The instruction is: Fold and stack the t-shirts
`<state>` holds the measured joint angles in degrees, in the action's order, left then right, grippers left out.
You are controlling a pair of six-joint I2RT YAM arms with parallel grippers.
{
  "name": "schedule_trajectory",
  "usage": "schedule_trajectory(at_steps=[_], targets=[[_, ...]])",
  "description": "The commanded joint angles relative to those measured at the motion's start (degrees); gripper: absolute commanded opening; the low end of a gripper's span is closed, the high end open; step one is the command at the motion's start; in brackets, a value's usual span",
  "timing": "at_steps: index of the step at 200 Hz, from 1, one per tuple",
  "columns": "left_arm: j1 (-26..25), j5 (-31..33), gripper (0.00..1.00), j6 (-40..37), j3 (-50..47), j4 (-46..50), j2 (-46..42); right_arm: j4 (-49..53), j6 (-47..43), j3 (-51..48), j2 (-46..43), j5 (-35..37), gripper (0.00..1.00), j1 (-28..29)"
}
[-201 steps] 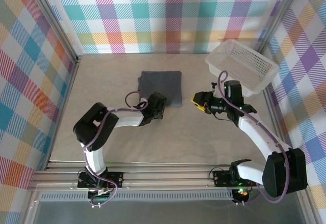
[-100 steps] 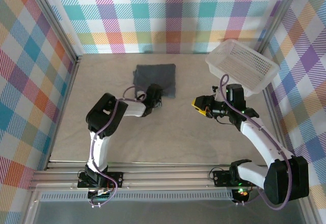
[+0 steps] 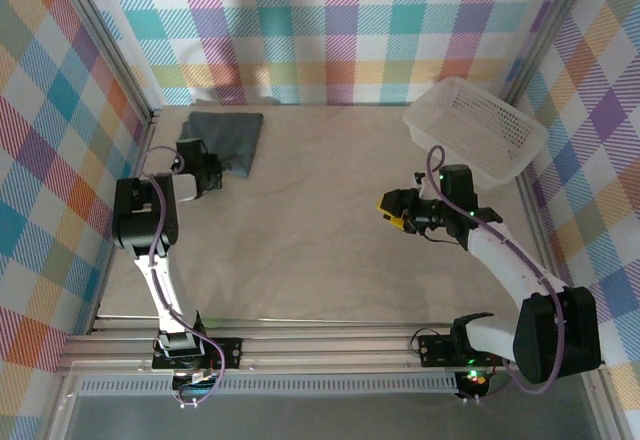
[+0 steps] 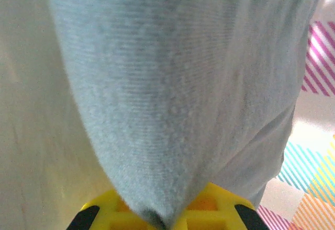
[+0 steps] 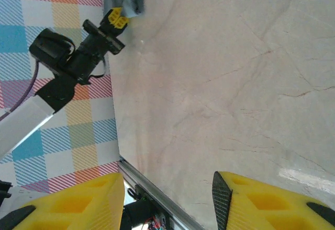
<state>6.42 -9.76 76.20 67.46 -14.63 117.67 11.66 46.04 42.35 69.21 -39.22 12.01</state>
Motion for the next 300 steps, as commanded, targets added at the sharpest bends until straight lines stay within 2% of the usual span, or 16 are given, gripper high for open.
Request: schedule_trajectory(at_steps=[1, 54, 86, 92, 109, 115, 118, 121, 147, 163, 181, 211, 231, 264, 281, 300], targets=[[3.0, -5.0, 0.0, -7.5, 4.9, 5.2, 3.8, -0.5, -0.9, 2.7, 1.2, -0.3, 0.49, -0.2], [4.1, -6.6, 0.0, -9.7, 18.9, 9.9, 12.2, 0.6, -1.8, 3.3, 1.7, 0.6, 0.49, -0.3], [3.6, -6.8, 0.02, -10.5, 18.0, 7.9, 9.7, 2.0, -3.5, 4.5, -1.7, 3.2, 0.52, -0.2], [3.3, -6.9, 0.12, -11.1, 17.1, 7.2, 8.1, 1.4, -3.5, 4.6, -2.7, 3.9, 0.54, -0.2], [2.3, -5.9, 0.77, -14.0, 14.2, 8.4, 2.2, 0.9, -3.4, 5.8, -4.4, 5.3, 0.6, -0.2], [1.9, -5.7, 0.96, -15.7, 13.2, 9.3, -0.3, 1.4, -3.4, 6.7, -4.4, 5.8, 0.85, -0.3], [1.6, -5.5, 0.99, -16.6, 12.9, 10.1, -1.6, 1.7, -3.5, 7.2, -4.4, 5.9, 0.96, -0.3], [1.4, -5.3, 1.0, -17.6, 12.8, 11.2, -2.8, 2.0, -3.5, 7.8, -4.4, 6.1, 1.0, -0.2], [-2.0, -3.5, 1.0, -26.4, 12.0, 21.8, -13.0, 7.2, -4.6, 12.6, -4.3, 10.1, 1.0, -0.4], [-7.7, 9.1, 1.0, -34.5, 12.4, 34.4, -20.8, 15.1, -8.8, 17.2, -4.2, 16.8, 1.0, -0.3], [-15.4, 20.8, 1.0, -42.1, 10.0, 39.2, -28.1, 22.7, -13.8, 20.9, -5.0, 27.8, 1.0, -0.3], [-21.6, 32.9, 1.0, -42.1, 0.9, 43.2, -38.7, 28.9, -18.0, 20.9, -5.4, 50.6, 1.0, -0.3], [-22.3, 35.5, 1.0, -39.3, -10.7, 38.5, -48.2, 16.9, -26.1, 10.2, -9.3, 56.8, 1.0, -0.7], [-23.6, 47.2, 1.0, -53.9, -26.8, 32.5, -58.0, -15.2, -39.1, -13.6, -14.6, 64.9, 1.0, -0.9], [-23.4, 44.5, 1.0, -63.7, -31.9, 25.6, -58.4, -20.1, -40.3, -16.6, -10.4, 63.9, 1.0, -2.4], [-20.5, 39.5, 1.0, -67.0, -36.4, 20.3, -56.3, -23.7, -39.3, -16.8, -2.8, 62.1, 1.0, -4.0]])
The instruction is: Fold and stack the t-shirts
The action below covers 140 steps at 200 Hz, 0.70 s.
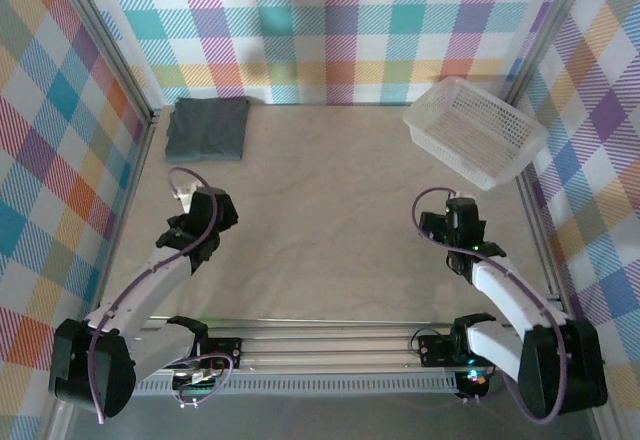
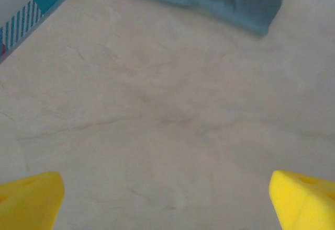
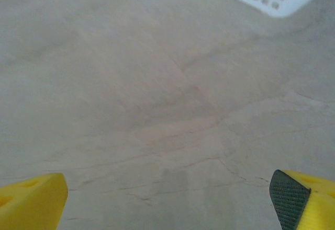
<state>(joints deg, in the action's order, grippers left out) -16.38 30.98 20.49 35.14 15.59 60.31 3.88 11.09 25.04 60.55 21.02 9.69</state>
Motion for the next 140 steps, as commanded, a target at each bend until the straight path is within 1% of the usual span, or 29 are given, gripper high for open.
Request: schedule_trajectory(at_steps=[1, 8, 19, 26, 40, 47, 60, 66, 69, 76, 80, 85, 89, 101, 110, 119, 132, 140], targets=[[2.5, -1.4, 1.0, -11.4, -4.3, -10.2, 1.3, -16.5, -4.4, 0.5, 6.1, 1.8, 1.0, -1.8], [3.5, -2.1, 1.0, -10.7, -5.1, -11.7, 2.9, -19.6, -4.2, 0.1, 8.6, 1.3, 1.0, -2.1], [5.6, -4.8, 1.0, -10.5, -5.7, -15.0, 6.5, -23.2, -3.9, 0.7, 12.8, 1.2, 1.0, -2.5], [6.4, -5.9, 1.0, -10.3, -5.7, -17.2, 9.1, -22.1, -4.0, 2.9, 15.2, 0.2, 1.0, -3.0], [7.9, -9.2, 1.0, -11.1, -5.9, -24.9, 13.8, -27.6, -5.3, 4.5, 19.4, -1.3, 1.0, -3.4], [8.6, -10.0, 1.0, -11.5, -5.0, -26.5, 16.1, -30.6, -5.5, 5.0, 21.2, -1.8, 1.0, -3.7], [10.4, -12.9, 1.0, -11.0, -4.7, -35.1, 19.9, -31.7, -7.8, 7.1, 24.3, -2.6, 1.0, -4.5], [11.2, -14.2, 1.0, -10.9, -4.7, -38.5, 21.7, -34.6, -8.4, 7.0, 25.3, -3.2, 1.0, -4.9], [11.5, -15.1, 1.0, -11.6, -4.0, -39.6, 22.6, -34.2, -7.8, 7.2, 25.8, -3.3, 1.0, -5.2], [11.8, -15.8, 1.0, -13.9, -1.6, -37.4, 24.4, -36.0, -7.4, 6.6, 26.8, -4.0, 1.0, -5.9], [11.9, -16.9, 1.0, -16.4, -1.6, -39.0, 25.3, -37.6, -7.4, 5.9, 26.7, -4.4, 1.0, -6.2], [11.8, -18.1, 1.0, -18.7, -2.3, -41.3, 25.7, -36.9, -7.3, 5.6, 26.0, -5.2, 1.0, -6.2], [11.9, -18.7, 1.0, -19.7, -3.7, -45.4, 25.9, -38.3, -7.7, 4.8, 25.8, -6.2, 1.0, -6.4], [12.5, -19.4, 1.0, -19.2, -8.8, -56.0, 27.3, -45.6, -8.9, 0.8, 24.7, -8.8, 1.0, -6.3], [12.6, -19.8, 1.0, -19.4, -12.6, -62.3, 27.5, -50.9, -9.4, -2.6, 24.1, -9.7, 1.0, -6.3], [12.3, -17.5, 1.0, -19.2, -15.9, -70.7, 29.1, -54.9, -9.6, -4.9, 23.5, -10.3, 1.0, -6.3], [12.2, -15.4, 1.0, -18.0, -15.5, -68.9, 28.3, -58.8, -10.0, -7.0, 23.8, -11.4, 1.0, -6.3], [12.2, -15.9, 1.0, -18.4, -14.0, -67.4, 29.0, -62.3, -10.4, -7.8, 26.0, -12.0, 1.0, -6.3]])
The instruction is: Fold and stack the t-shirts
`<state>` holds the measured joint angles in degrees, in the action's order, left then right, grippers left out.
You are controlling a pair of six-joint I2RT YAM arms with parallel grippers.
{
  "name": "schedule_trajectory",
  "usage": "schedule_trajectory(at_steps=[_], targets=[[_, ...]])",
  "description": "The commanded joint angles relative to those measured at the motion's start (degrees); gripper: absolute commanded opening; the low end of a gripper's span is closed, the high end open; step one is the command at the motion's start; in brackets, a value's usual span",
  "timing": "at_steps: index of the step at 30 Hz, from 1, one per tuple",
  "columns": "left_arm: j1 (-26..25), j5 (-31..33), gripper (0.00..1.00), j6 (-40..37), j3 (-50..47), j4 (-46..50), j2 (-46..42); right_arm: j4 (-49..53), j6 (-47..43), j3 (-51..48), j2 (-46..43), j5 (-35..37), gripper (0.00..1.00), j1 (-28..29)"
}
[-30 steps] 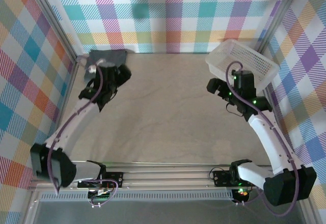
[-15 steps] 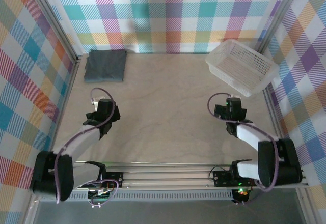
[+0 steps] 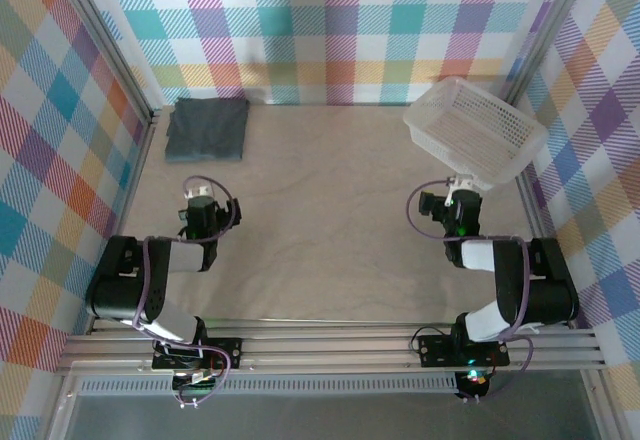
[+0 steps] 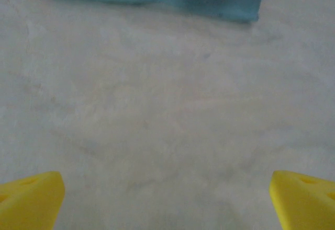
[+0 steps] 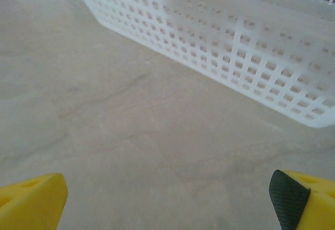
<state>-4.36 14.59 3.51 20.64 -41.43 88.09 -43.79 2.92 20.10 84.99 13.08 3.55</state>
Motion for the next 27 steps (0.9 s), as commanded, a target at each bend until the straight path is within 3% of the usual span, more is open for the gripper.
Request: schedule_trajectory(at_steps=[1, 2, 4, 7, 27], targets=[[0.1, 0.4, 1.0, -1.5, 0.7, -9.6, 1.1, -15.3, -2.3, -3.0, 1.9, -4.0, 1.0, -0.1], [-0.2, 0.6, 1.0, -1.9, 2.2, -6.7, 1.2, -18.7, -2.6, -3.2, 4.0, -3.7, 1.0, -0.1], [-0.5, 0.7, 1.0, -2.1, 1.9, -7.2, 1.4, -9.3, -1.8, 0.2, 2.6, -3.5, 1.0, -0.2], [-0.4, 0.7, 1.0, -2.0, 2.1, -7.1, 1.6, -5.6, -0.5, 2.5, 3.1, -5.1, 1.0, -1.8], [-0.8, 1.3, 1.0, -2.4, 2.4, -6.8, 1.6, -5.6, -1.4, 2.6, 3.1, -7.9, 1.0, -2.0]])
